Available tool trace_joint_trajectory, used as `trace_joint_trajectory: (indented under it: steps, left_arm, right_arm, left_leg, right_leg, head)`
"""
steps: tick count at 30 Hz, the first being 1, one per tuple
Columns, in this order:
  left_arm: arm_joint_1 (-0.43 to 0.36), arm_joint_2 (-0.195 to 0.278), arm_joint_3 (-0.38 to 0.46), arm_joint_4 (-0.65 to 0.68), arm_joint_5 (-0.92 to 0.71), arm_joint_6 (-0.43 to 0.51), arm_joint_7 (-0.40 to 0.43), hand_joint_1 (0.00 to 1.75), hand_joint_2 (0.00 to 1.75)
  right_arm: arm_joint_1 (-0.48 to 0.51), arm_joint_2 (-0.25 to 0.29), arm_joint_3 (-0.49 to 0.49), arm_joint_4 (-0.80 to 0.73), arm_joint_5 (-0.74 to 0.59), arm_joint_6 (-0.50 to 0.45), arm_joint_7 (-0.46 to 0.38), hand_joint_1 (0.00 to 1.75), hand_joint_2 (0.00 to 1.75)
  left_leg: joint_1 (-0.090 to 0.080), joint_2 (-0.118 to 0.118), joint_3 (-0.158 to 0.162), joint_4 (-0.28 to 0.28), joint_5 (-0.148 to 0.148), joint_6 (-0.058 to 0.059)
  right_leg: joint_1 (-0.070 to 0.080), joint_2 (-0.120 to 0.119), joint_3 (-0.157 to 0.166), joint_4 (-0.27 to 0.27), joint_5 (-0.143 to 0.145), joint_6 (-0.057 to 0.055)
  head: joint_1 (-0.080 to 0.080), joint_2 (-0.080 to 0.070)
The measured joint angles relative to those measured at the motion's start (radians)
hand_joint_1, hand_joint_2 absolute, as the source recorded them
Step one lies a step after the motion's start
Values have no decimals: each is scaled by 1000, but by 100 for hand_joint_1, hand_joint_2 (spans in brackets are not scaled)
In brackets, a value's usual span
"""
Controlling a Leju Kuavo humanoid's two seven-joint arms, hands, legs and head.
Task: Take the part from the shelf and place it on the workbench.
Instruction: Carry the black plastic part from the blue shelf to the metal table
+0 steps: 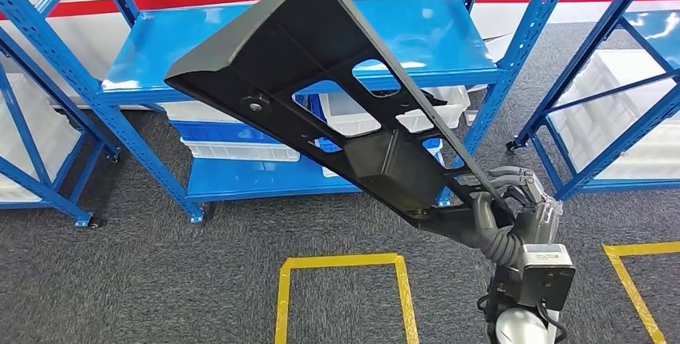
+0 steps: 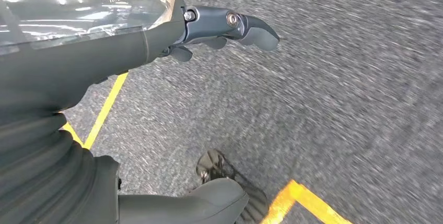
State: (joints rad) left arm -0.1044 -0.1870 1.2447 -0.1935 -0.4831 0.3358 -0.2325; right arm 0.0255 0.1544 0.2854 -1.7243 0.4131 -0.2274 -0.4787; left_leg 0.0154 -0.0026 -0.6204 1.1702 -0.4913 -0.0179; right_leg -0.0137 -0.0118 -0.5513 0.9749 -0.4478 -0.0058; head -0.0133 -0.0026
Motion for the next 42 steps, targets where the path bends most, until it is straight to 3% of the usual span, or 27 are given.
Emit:
trace_joint_trajectory:
  steps: [2,3,6,8,9,11,13,15,17,18,20,21,23,24,26,28,29,30,31,33,34,36,39,40,42]
  left_arm:
    - [-2,0,1,0,2,1,4,0,175]
    - [-2,0,1,-1,3,3,7,0,175]
    - [0,-1,4,-1,10,14,12,0,175]
    - [-2,-2,6,-1,15,18,14,0,175]
    - [-2,-3,8,-1,16,20,14,0,175]
    - [-3,-3,9,-1,20,22,14,0,175]
    - [-3,-3,10,-1,23,24,15,0,175]
    - [-3,-5,10,-1,24,28,17,0,175]
    - [-3,-6,10,-1,26,34,18,0,175]
    - [-3,-7,10,-1,27,37,19,0,175]
    - [-4,-8,11,-2,30,43,20,0,175]
    - [-3,-9,12,-2,32,46,20,0,175]
    - [-3,-9,16,-2,34,50,20,0,175]
    - [-2,-10,19,-2,34,51,20,0,175]
    - [-1,-10,24,-2,35,52,19,0,175]
    - [-1,-11,26,-2,35,50,17,0,175]
    - [-1,-10,27,-2,35,48,14,0,175]
    - [-1,-10,27,-2,35,45,12,0,175]
    - [-1,-10,27,-2,35,40,9,0,175]
    - [-2,-9,27,-2,34,32,5,0,175]
    - [-3,-8,27,-2,32,27,3,0,175]
    - [-5,-7,26,-2,28,19,0,0,175]
    - [-4,-7,26,-2,25,14,-2,0,175]
    - [-5,-6,26,-2,25,13,-2,0,175]
    - [-5,-6,26,-2,23,7,-2,0,175]
  right_arm:
    - [-1,5,-3,4,0,0,0,175,175]
    - [-1,7,-4,5,0,0,0,175,175]
    - [-2,13,-6,8,2,-1,2,175,175]
    - [-4,15,-9,9,3,-3,6,175,175]
    - [-5,15,-10,11,3,-3,9,175,175]
    - [-5,15,-12,15,3,-3,16,175,175]
    - [-5,14,-13,21,4,-3,19,175,175]
    - [-6,14,-13,26,4,-3,21,175,175]
    - [-10,13,-13,32,4,-3,22,175,175]
    - [-13,14,-13,35,4,-3,23,175,175]
    - [-18,13,-14,42,2,-3,23,175,175]
    - [-19,13,-15,46,0,-4,23,175,175]
    - [-21,12,-16,53,-5,-4,24,175,175]
    - [-23,12,-17,56,-6,-4,24,175,175]
    - [-28,12,-19,62,-11,-4,23,175,175]
    - [-33,11,-21,74,-20,-6,18,175,175]
    - [-35,9,-23,81,-26,-9,15,175,175]
    - [-36,7,-24,87,-31,-12,11,175,175]
    - [-37,4,-26,93,-36,-15,7,175,175]
    - [-38,0,-29,101,-43,-21,-1,175,175]
    - [-38,-3,-31,102,-45,-24,-3,175,175]
    - [-38,-6,-35,104,-47,-30,-5,175,175]
    - [-38,-12,-39,106,-49,-34,-7,175,175]
    - [-37,-15,-41,106,-50,-35,-7,175,175]
    - [-35,-22,-43,107,-51,-41,-9,175,175]
  left_leg:
    - [-2,-3,89,-135,7,9]
    - [-6,-5,110,-174,4,15]
    - [-13,-3,106,-199,16,39]
    - [-9,2,96,-209,35,57]
    - [-8,5,89,-211,44,64]
    - [-9,7,68,-210,59,69]
    - [-9,10,49,-208,74,68]
    - [-8,10,33,-206,86,63]
    - [-7,10,14,-199,98,54]
    - [-8,10,5,-195,105,48]
    - [-9,10,-6,-190,119,36]
    - [-9,9,-9,-190,127,30]
    - [-6,6,-16,-188,131,21]
    - [-4,5,-21,-181,119,16]
    - [-1,4,-43,-112,38,11]
    - [0,4,-74,21,-65,5]
    - [0,4,-81,78,-88,4]
    - [0,4,-76,108,-89,5]
    - [0,4,-53,102,-69,8]
    - [-3,2,40,-2,-26,22]
    - [-5,1,97,-81,-24,31]
    - [-14,-1,161,-181,-39,43]
    - [-18,2,149,-209,-12,59]
    - [-16,5,136,-215,5,66]
    - [-13,11,104,-220,36,72]
  right_leg:
    - [1,-1,-21,7,13,12]
    - [1,-3,-28,8,20,19]
    - [0,-4,-41,7,34,41]
    - [2,1,-63,48,-3,41]
    - [1,3,-83,101,-41,37]
    - [0,5,-122,240,-116,34]
    - [-2,5,-134,318,-144,41]
    - [-5,5,-87,270,-117,57]
    - [-11,5,9,127,-81,70]
    - [-9,8,51,59,-72,69]
    - [-3,13,82,-4,-74,58]
    - [1,15,76,-3,-70,50]
    - [-5,13,63,0,-59,35]
    - [-8,12,57,0,-52,26]
    - [-9,9,44,1,-35,8]
    - [-3,7,20,4,-13,-5]
    - [1,7,5,7,-3,-6]
    - [4,6,-10,10,6,-6]
    - [6,6,-26,13,16,-6]
    - [10,7,-55,18,36,-3]
    - [12,7,-65,20,47,1]
    - [11,5,-73,17,66,14]
    - [9,5,-84,15,82,32]
    - [10,7,-95,30,63,31]
    - [9,10,-124,117,-29,22]
  head:
    - [1,0]
    - [1,0]
    - [0,0]
    - [4,0]
    - [7,0]
    - [12,0]
    - [12,0]
    - [12,0]
    - [13,0]
    - [12,0]
    - [10,0]
    - [9,0]
    - [9,0]
    - [8,0]
    - [6,0]
    - [5,0]
    - [5,0]
    - [5,0]
    - [5,0]
    - [5,0]
    - [5,0]
    - [5,0]
    - [2,0]
    - [4,0]
    - [10,0]
